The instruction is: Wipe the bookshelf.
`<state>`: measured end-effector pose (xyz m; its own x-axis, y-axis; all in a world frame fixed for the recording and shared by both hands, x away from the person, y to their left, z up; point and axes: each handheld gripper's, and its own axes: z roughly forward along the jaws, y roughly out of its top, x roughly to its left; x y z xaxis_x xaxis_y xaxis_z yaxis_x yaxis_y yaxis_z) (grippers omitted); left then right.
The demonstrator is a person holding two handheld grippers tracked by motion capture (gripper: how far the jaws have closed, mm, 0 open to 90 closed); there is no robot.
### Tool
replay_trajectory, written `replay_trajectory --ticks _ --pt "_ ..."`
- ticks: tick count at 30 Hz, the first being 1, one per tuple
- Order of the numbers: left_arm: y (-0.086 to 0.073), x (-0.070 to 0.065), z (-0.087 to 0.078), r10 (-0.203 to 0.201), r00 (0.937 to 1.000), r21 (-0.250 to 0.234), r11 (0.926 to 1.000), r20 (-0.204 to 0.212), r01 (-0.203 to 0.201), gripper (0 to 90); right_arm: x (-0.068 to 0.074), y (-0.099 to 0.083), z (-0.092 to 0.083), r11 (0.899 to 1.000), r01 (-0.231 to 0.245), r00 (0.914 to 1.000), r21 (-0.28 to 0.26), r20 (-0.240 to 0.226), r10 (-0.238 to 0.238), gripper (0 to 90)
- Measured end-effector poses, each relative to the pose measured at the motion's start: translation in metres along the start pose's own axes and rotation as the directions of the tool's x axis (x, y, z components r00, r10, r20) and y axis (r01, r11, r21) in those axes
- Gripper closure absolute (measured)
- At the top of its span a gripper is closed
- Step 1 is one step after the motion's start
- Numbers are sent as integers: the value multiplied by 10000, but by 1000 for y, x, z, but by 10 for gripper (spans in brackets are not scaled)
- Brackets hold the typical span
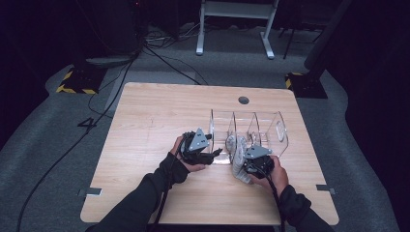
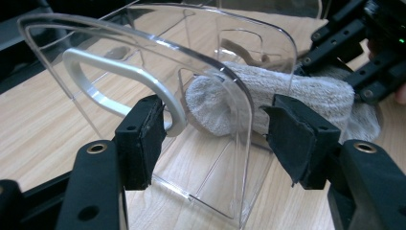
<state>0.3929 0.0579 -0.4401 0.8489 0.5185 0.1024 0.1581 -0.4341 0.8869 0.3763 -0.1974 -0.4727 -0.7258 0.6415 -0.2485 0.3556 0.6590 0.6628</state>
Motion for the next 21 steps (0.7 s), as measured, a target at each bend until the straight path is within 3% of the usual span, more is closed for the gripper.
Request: replay_trajectory --ticks 4,7,13,14,15,19,21 --pt "-1 8 -5 -278 9981 -103 9995 545 284 529 -3 -1 1 10000 -77 9998 59 -200 78 735" --pt "-1 5 -7 -276 9987 -19 9996 419 278 545 -4 -2 1 10000 -87 9996 32 -267 88 736" --pt "-2 -1 -9 -635 9980 63 9980 -4 635 573 -6 -4 -2 10000 -19 9987 93 -508 24 737" --pt "-2 -2 -9 -701 9975 57 9975 -74 702 573 -7 -3 -5 10000 -42 9991 51 -412 44 738" --pt "-2 -3 -9 -641 9979 79 9979 -129 642 575 -6 3 -13 9996 -3 10000 -285 85 6 738" --pt "-2 -6 -11 -764 9969 132 9970 -211 767 578 -9 12 -29 9961 -218 9979 -850 584 268 744" --pt "-1 -10 -12 -825 9959 198 9963 -379 833 578 -10 20 -43 9906 -191 9931 -1352 1122 344 744"
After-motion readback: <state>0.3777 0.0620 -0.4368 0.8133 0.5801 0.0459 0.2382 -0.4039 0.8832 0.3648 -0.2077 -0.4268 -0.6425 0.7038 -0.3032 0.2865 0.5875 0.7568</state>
